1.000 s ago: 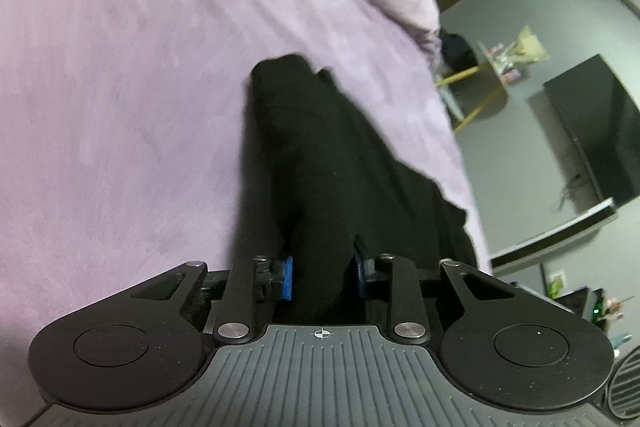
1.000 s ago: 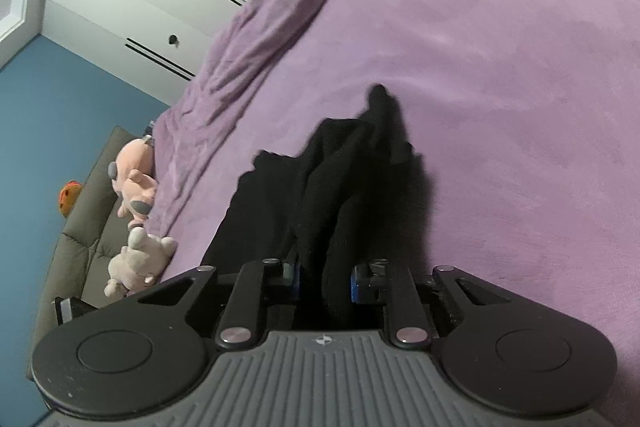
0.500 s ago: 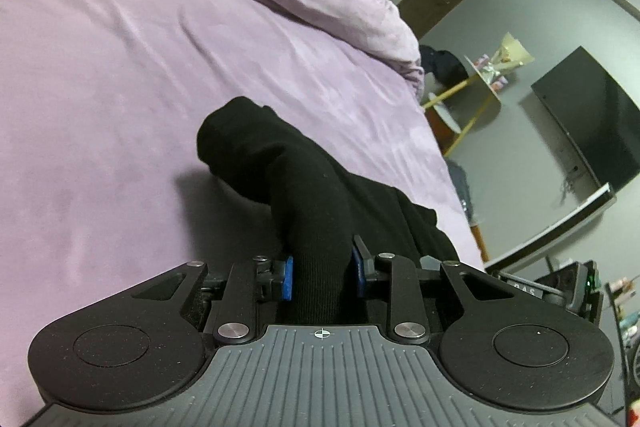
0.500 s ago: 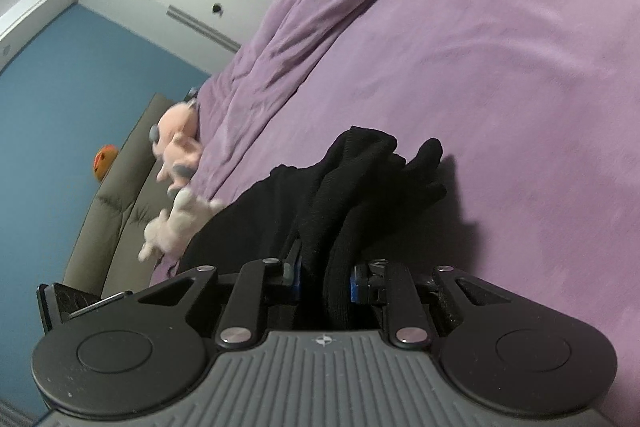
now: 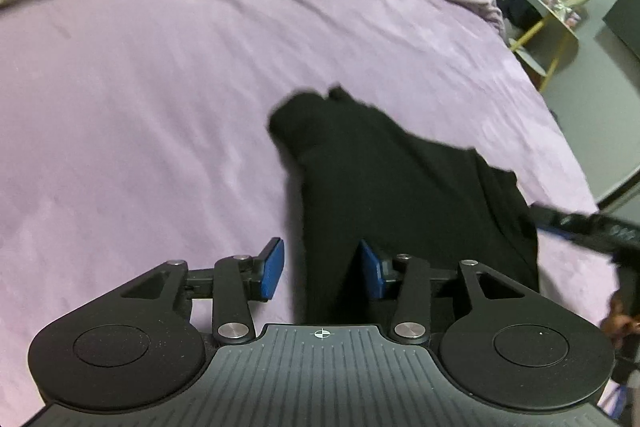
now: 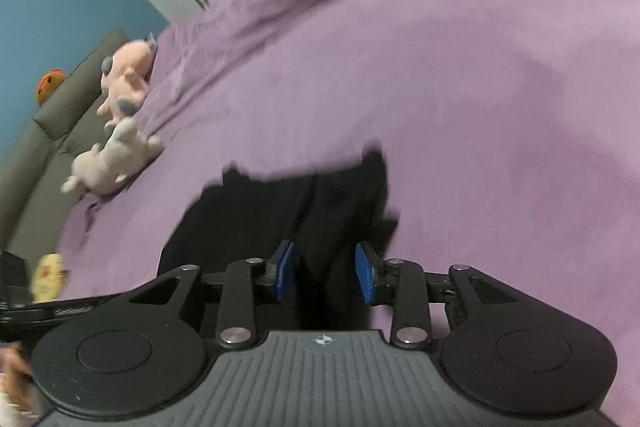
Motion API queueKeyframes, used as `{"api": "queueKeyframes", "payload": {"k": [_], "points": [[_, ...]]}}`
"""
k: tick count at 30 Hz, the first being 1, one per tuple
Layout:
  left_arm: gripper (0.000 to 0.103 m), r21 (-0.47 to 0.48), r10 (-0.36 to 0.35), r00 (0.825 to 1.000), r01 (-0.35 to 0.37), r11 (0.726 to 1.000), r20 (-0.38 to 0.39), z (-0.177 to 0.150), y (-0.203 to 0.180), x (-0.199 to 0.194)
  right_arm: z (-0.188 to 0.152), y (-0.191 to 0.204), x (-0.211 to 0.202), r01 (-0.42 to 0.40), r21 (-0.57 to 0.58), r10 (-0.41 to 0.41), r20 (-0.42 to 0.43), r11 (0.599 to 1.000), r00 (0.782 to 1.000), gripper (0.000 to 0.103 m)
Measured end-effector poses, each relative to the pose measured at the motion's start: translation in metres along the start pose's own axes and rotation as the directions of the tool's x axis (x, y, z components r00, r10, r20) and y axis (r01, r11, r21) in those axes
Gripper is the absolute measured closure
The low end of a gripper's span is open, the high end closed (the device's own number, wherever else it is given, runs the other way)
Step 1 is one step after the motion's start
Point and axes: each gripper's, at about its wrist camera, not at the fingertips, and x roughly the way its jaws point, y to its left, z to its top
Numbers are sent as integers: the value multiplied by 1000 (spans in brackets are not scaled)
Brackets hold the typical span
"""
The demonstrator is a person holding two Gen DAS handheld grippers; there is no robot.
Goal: Fold small clothes
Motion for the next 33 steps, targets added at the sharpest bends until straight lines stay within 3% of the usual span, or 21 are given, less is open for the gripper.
{"api": "queueKeyframes", "payload": {"k": [4, 6, 8, 10, 13, 14, 15, 16, 18, 22, 27, 30, 33], "points": [[53, -2, 41, 992, -41, 999, 118, 13, -15, -1, 6, 29, 26, -39, -50, 40, 24, 998, 999, 65], [53, -46, 35, 990, -29, 999, 140, 22, -24, 13, 3, 44, 52, -48, -37, 48, 2, 998, 999, 73], [52, -72, 43, 985, -31, 997, 165, 27, -29, 29, -1, 55, 79, -3, -33, 3, -16, 999, 1000, 82], [52, -69, 81, 974, -68, 995, 211, 36, -38, 49, -4, 57, 97, 69, -33, -69, 1, 997, 998, 84], [50, -53, 135, 948, -125, 991, 289, 40, -41, 72, -6, 48, 111, 195, -55, -192, 59, 979, 980, 88], [50, -49, 159, 941, -151, 987, 300, 41, -40, 79, -6, 41, 114, 222, -45, -219, 68, 974, 973, 91], [50, -59, 186, 937, -176, 983, 297, 40, -37, 88, -9, 31, 116, 219, -20, -217, 76, 976, 973, 101], [50, -74, 200, 938, -187, 980, 283, 39, -32, 97, -11, 21, 118, 212, 11, -213, 83, 977, 974, 103], [47, -105, 208, 940, -186, 977, 270, 32, -21, 112, -15, 8, 120, 189, 52, -194, 120, 981, 974, 103], [47, -93, 229, 926, -210, 973, 302, 28, -21, 118, -15, 16, 131, 237, -7, -235, 124, 971, 964, 103], [46, -86, 238, 927, -223, 971, 288, 22, -31, 96, -17, 14, 104, 150, 57, -155, 112, 987, 981, 100], [46, -76, 177, 951, -163, 984, 252, 1, -27, 72, -40, 24, 68, 148, -24, -143, 138, 989, 980, 99], [42, -100, 118, 958, -95, 990, 263, -35, -16, 43, -65, 25, 24, 117, -36, -111, 146, 992, 983, 99]]}}
